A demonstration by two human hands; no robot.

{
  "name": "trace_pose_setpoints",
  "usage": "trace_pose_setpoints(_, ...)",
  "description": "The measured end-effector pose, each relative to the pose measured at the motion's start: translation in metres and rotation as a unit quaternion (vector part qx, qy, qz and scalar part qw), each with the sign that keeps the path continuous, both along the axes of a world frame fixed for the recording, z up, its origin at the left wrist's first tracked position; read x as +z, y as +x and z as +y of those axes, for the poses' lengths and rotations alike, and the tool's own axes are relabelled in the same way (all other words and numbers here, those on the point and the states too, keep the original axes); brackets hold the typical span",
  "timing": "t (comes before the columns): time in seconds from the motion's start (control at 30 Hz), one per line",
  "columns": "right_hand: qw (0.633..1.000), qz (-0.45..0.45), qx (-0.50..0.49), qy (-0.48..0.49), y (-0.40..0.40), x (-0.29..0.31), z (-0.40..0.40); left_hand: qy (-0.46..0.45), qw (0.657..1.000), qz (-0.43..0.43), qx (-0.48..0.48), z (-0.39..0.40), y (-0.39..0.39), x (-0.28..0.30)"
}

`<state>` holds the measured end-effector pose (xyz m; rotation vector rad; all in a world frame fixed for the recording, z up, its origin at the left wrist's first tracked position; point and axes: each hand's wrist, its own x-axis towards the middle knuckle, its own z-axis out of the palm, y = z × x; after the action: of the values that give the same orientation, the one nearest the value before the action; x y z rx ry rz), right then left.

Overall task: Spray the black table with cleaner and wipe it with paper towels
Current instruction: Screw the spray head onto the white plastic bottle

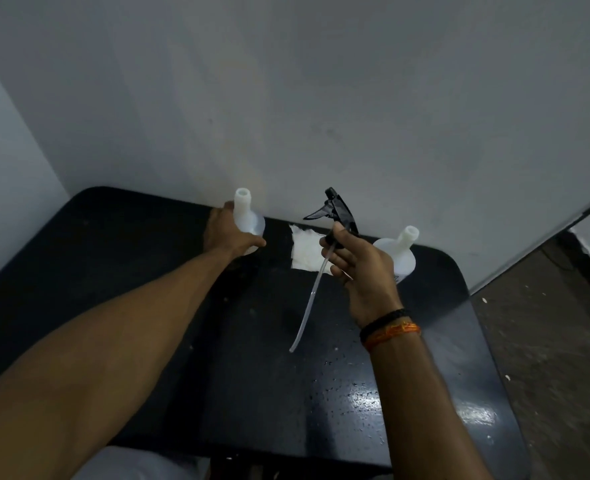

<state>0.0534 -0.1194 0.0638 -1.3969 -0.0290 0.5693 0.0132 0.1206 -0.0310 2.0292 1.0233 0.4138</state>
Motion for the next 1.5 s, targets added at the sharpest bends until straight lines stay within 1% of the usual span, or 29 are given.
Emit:
trace_pose_setpoints(0.1,1.000,0.004,-0.003,0.020,0.000,0.002,-0.001,0.023,1.000,0.014,-0.015,-0.003,-0.007,-0.002)
trace_pose_setpoints(0.3,0.998,-0.002,0.001,0.060,-0.002,0.008,-0.004,0.036,0.995,0.017,-0.092,-0.034,-0.038,-0.001)
trace_pose_setpoints(0.43,0.996,-0.019,-0.008,0.092,-0.004,0.013,-0.005,0.023,0.992,0.013,-0.123,-0.058,-0.061,0.000)
trace_pose_setpoints(0.57,0.988,-0.030,-0.024,0.149,-0.005,0.018,-0.008,0.022,0.988,0.009,-0.152,-0.074,-0.075,-0.002)
trace_pose_setpoints(0.73,0.979,-0.046,-0.049,0.192,-0.005,0.023,-0.010,0.013,0.986,-0.004,-0.164,-0.084,-0.081,-0.002)
trace_pose_setpoints(1.13,0.973,-0.068,-0.091,0.200,-0.005,0.022,-0.004,-0.009,0.983,0.001,-0.183,-0.093,-0.082,-0.005)
trace_pose_setpoints(1.27,0.977,-0.103,-0.085,0.165,-0.012,0.022,0.003,-0.008,0.982,0.001,-0.187,-0.097,-0.082,-0.005)
trace_pose_setpoints(1.5,0.974,-0.171,-0.006,0.150,-0.022,0.010,0.014,-0.082,0.980,0.017,-0.182,-0.098,-0.083,-0.007)
